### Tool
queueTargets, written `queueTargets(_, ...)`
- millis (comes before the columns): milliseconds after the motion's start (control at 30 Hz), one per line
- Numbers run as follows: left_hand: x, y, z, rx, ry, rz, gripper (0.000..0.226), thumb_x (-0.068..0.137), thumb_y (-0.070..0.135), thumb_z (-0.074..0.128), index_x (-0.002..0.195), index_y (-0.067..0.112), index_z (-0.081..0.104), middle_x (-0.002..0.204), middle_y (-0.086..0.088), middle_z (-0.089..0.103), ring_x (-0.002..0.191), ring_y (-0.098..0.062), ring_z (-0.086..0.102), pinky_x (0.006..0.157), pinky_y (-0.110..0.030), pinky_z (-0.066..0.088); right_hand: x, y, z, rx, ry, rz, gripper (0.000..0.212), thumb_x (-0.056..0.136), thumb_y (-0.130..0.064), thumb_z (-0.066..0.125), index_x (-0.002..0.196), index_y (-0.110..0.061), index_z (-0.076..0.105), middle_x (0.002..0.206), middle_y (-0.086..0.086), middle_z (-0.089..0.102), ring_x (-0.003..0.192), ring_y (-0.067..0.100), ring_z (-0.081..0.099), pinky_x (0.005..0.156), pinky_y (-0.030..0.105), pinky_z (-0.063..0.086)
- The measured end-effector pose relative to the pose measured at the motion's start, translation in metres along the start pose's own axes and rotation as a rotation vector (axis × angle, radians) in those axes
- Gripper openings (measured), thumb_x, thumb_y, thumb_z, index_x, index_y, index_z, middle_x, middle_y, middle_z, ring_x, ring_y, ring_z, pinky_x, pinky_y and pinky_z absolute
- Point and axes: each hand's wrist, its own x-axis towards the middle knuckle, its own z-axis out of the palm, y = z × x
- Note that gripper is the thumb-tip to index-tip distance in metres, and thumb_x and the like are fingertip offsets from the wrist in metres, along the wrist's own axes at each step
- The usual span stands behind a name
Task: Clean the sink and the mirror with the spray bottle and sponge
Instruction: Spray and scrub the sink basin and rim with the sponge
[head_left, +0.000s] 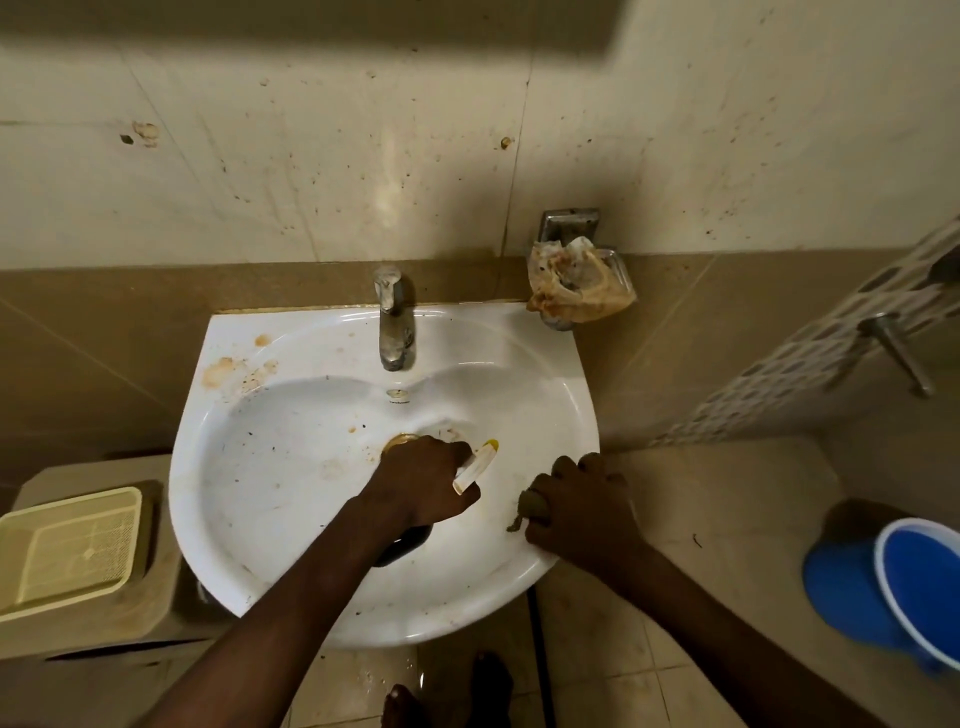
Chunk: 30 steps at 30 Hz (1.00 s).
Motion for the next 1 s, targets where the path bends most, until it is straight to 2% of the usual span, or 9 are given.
queueTargets(167, -0.005, 0.001, 0.004, -0.022, -0.045, 0.032, 0.052, 0.070, 0.050, 0.033, 0.101, 0.017, 0.061, 0.096, -0.001, 0.069, 0.099, -0.022, 0.061, 0.075, -0.027, 0.044, 0.067, 0.015, 0.000, -0.241, 0.122, 0.119, 0.017, 0.070, -0.035, 0.067, 0.074, -0.019, 0.069, 0.078, 0.003, 0.062, 0.073, 0.028, 0.058, 0.063, 0.035, 0.045)
queueTargets(267, -0.009, -0.001, 0.005, 0.017, -0.005, 0.018, 0.051, 0.073, 0.051, 0.036, 0.101, 0.019, 0.065, 0.099, 0.000, 0.069, 0.102, -0.020, 0.061, 0.070, -0.022, 0.032, 0.081, 0.004, -0.006, -0.291, -0.058, 0.116, 0.016, 0.078, -0.034, 0.068, 0.087, -0.022, 0.070, 0.089, 0.001, 0.064, 0.087, 0.024, 0.058, 0.076, 0.038, 0.046)
queueTargets(400, -0.017, -0.002, -0.002, 0.026, 0.023, 0.033, 0.054, 0.073, 0.051, 0.035, 0.106, 0.018, 0.063, 0.098, -0.001, 0.067, 0.099, -0.020, 0.061, 0.070, -0.021, 0.028, 0.033, -0.034, -0.011, -0.073, -0.255, 0.063, 0.025, 0.091, -0.041, 0.051, 0.107, -0.027, 0.065, 0.108, 0.002, 0.060, 0.106, 0.029, 0.050, 0.093, 0.050, 0.036)
queueTargets(500, -0.029, -0.002, -0.011, -0.008, -0.070, 0.071, 0.054, 0.074, 0.050, 0.037, 0.110, 0.017, 0.061, 0.098, -0.003, 0.066, 0.090, -0.020, 0.060, 0.068, -0.023, 0.034, 0.006, -0.042, -0.014, -0.094, -0.214, -0.108, 0.031, 0.058, -0.046, 0.082, 0.075, -0.022, 0.071, 0.073, 0.007, 0.064, 0.070, 0.032, 0.062, 0.065, 0.045, 0.050)
queueTargets(533, -0.034, -0.003, -0.014, -0.025, -0.113, 0.077, 0.049, 0.079, 0.050, 0.041, 0.109, 0.018, 0.060, 0.096, -0.003, 0.066, 0.084, -0.018, 0.058, 0.067, -0.024, 0.037, 0.005, -0.035, -0.013, -0.091, -0.133, -0.081, 0.034, 0.043, -0.045, 0.087, 0.064, -0.024, 0.070, 0.062, 0.004, 0.061, 0.058, 0.030, 0.060, 0.053, 0.042, 0.049)
queueTargets(600, -0.044, -0.004, -0.016, -0.037, -0.178, 0.085, 0.038, 0.083, 0.046, 0.047, 0.105, 0.017, 0.060, 0.092, -0.002, 0.066, 0.079, -0.016, 0.057, 0.068, -0.025, 0.041, 0.016, -0.011, -0.005, -0.132, -0.045, 0.103, 0.033, 0.040, -0.039, 0.087, 0.063, -0.023, 0.069, 0.064, 0.004, 0.060, 0.059, 0.031, 0.059, 0.050, 0.039, 0.047)
queueTargets(733, -0.055, -0.005, -0.008, 0.062, -0.137, 0.059, 0.042, 0.078, 0.049, 0.043, 0.096, 0.017, 0.063, 0.092, -0.002, 0.068, 0.090, -0.021, 0.063, 0.073, -0.027, 0.044, 0.052, -0.002, -0.002, -0.247, -0.060, 0.228, 0.013, 0.071, -0.026, 0.070, 0.081, -0.018, 0.071, 0.082, 0.005, 0.060, 0.077, 0.029, 0.056, 0.068, 0.037, 0.043)
queueTargets(867, -0.058, -0.013, -0.008, 0.075, -0.115, -0.013, 0.030, 0.085, 0.043, 0.053, 0.101, 0.018, 0.061, 0.098, -0.002, 0.067, 0.095, -0.022, 0.062, 0.074, -0.026, 0.042, 0.037, -0.047, 0.010, -0.098, -0.321, 0.169, 0.032, 0.091, -0.039, 0.044, 0.110, -0.021, 0.063, 0.109, 0.005, 0.056, 0.104, 0.030, 0.049, 0.092, 0.047, 0.035)
queueTargets(1000, -0.060, -0.019, -0.013, 0.071, -0.074, -0.031, 0.031, 0.086, 0.041, 0.053, 0.105, 0.018, 0.060, 0.101, -0.002, 0.067, 0.097, -0.022, 0.062, 0.071, -0.025, 0.037, 0.023, -0.056, 0.001, 0.050, -0.453, 0.047, 0.040, 0.094, -0.048, 0.038, 0.122, -0.024, 0.054, 0.122, 0.004, 0.050, 0.117, 0.031, 0.043, 0.096, 0.050, 0.033)
